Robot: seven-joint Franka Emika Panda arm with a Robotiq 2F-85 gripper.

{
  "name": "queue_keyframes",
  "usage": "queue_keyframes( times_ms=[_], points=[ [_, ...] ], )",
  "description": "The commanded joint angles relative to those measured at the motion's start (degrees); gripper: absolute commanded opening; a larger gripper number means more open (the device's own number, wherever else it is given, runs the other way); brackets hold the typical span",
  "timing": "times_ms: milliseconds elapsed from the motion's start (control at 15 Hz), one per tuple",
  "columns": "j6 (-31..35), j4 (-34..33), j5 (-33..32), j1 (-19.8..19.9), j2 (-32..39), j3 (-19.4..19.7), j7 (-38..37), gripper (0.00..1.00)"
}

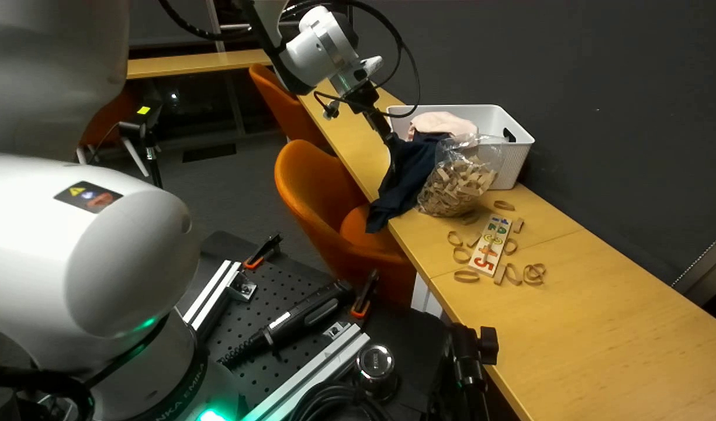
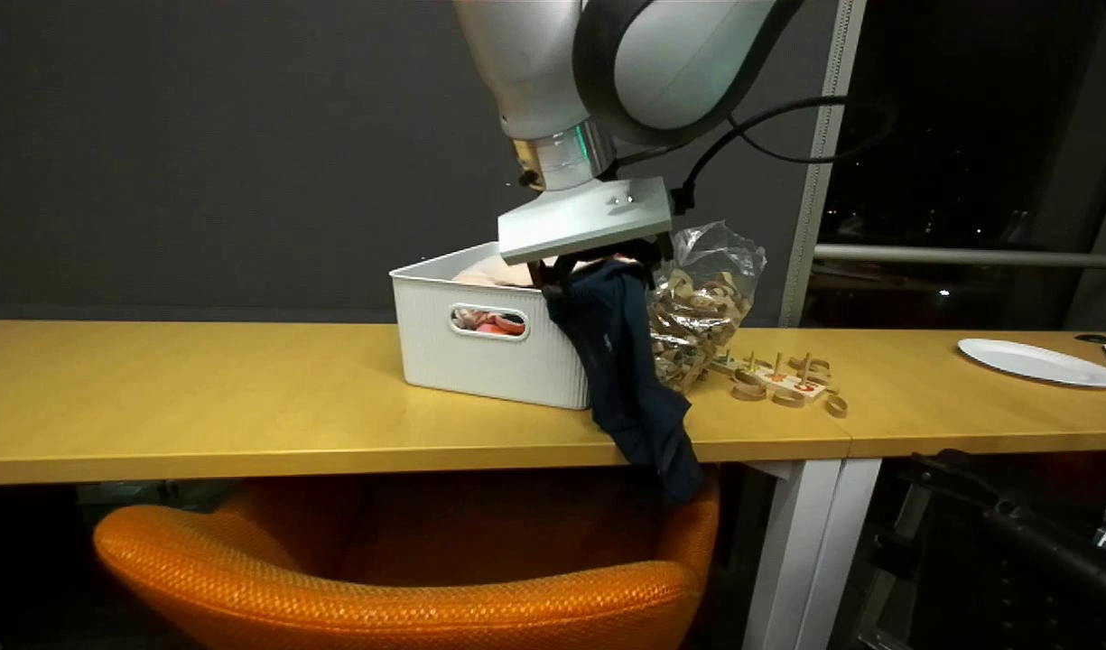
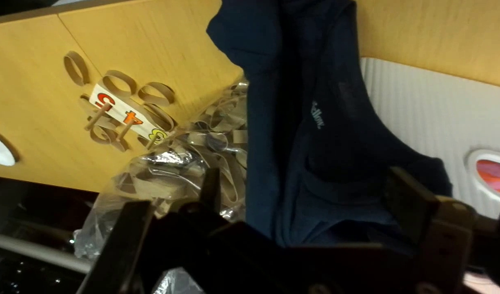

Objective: Put the peach and blue shirts in the basket

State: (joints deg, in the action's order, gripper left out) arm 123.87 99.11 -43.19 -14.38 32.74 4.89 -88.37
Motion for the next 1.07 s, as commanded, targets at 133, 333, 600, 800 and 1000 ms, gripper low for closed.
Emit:
queue_keyframes(
  times_ms=[133,333,600,800,1000],
  points=[
    [4.5,-4.7,-2.2,-0.1,3.2,-0.5,0.7,1.00],
    [6.0,-6.5,-1.9,-0.3,4.6,-0.4,1.1,1.00],
    [6.4,-8.9,-0.8,0.3,6.9,-0.1,2.0,1.00],
    [6.5,-10.2,-0.7,0.5,8.2,0.2,2.1,1.00],
    [6.6,-10.7,-0.9,0.3,8.4,0.2,2.1,0.68]
  ],
)
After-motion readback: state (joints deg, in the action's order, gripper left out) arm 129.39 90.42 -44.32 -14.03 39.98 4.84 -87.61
